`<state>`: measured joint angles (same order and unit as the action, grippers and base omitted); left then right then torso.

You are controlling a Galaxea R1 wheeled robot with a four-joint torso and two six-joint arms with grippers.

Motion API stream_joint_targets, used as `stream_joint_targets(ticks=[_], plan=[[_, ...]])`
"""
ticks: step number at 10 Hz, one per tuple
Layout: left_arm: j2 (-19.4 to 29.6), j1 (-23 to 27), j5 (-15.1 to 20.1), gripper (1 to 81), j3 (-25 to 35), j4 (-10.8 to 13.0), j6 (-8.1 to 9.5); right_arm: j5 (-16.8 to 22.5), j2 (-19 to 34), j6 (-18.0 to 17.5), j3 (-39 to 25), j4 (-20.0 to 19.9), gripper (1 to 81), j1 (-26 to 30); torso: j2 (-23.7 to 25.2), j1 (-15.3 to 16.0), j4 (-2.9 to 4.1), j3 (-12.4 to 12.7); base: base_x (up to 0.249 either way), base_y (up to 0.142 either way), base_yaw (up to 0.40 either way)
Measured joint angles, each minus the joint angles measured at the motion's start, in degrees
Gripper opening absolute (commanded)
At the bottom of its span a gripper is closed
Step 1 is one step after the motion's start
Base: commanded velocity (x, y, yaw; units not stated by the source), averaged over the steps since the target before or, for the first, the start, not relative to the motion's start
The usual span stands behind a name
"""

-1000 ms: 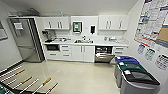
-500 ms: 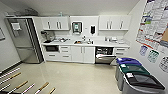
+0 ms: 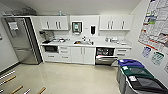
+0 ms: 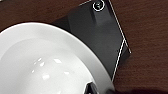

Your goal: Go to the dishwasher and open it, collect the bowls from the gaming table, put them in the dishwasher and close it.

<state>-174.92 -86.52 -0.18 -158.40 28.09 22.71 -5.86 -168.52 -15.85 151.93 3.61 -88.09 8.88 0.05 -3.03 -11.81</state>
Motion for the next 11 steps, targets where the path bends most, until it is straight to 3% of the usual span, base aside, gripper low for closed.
stream_joint_targets(ticks=[11], plan=[[-0.1,0.1,0.0,1.0,-0.1,0.0,0.0,-0.1,0.0,0.0,0.0,0.0,1.0,0.0,0.0,0.0,0.0,0.0,0.155,-0.069,0.0]])
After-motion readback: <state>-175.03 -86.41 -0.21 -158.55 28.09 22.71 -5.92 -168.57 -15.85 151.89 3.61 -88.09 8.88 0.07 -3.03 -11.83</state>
